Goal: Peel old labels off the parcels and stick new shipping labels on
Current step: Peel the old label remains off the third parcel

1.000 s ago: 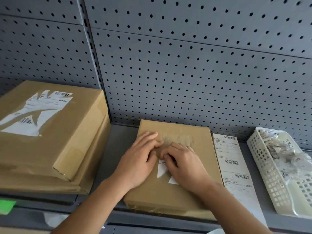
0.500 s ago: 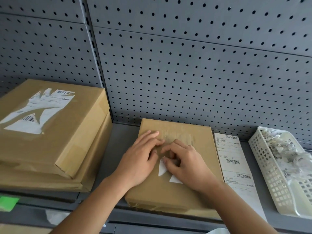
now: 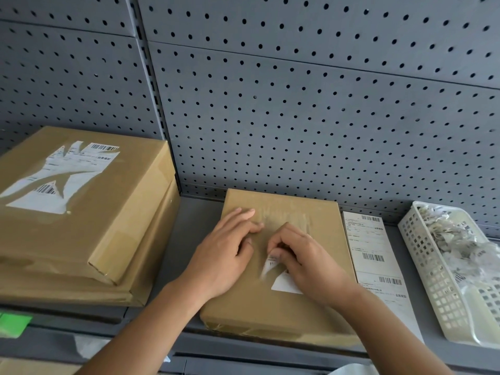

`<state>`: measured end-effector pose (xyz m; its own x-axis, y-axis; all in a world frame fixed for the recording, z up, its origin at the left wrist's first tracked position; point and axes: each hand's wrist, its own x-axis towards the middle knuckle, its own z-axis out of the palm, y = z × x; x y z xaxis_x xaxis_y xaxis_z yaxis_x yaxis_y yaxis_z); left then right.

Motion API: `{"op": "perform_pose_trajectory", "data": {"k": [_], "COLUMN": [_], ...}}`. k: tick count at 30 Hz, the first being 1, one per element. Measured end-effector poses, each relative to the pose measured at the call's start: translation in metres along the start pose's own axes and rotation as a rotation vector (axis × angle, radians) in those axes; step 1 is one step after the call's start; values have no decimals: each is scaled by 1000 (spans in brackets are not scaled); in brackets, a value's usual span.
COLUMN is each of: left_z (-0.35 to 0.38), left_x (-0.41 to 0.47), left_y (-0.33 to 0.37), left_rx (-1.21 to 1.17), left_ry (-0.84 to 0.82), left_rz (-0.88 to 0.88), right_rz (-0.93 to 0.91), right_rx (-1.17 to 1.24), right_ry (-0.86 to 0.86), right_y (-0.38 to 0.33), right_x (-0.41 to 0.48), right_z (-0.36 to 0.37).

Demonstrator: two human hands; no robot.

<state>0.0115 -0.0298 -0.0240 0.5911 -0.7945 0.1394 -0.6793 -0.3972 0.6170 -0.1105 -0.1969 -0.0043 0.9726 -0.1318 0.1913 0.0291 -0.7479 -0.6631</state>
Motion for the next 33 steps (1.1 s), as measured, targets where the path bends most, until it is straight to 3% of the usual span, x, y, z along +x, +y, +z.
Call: {"op": "perform_pose_trajectory", "data": {"k": [7,20,27,33], "left_z": [1,0,0,-1], "left_x": [0,-1,-1,-1], "left_y": [-1,0,0,1], "left_rx": [-11,-23,-18,-9], "left_ry": [7,-14,-29,-33], "left_rz": [-6,-27,-37,-36], "right_rz": [229,404,425,440], "right_rx": [290,760,686,577], "right_ry": [104,575,589,496], "right_y": [0,6,4,5], "right_x": [-3,2,-4,-14], "right_z": [-13,-41,-55,-58]}}
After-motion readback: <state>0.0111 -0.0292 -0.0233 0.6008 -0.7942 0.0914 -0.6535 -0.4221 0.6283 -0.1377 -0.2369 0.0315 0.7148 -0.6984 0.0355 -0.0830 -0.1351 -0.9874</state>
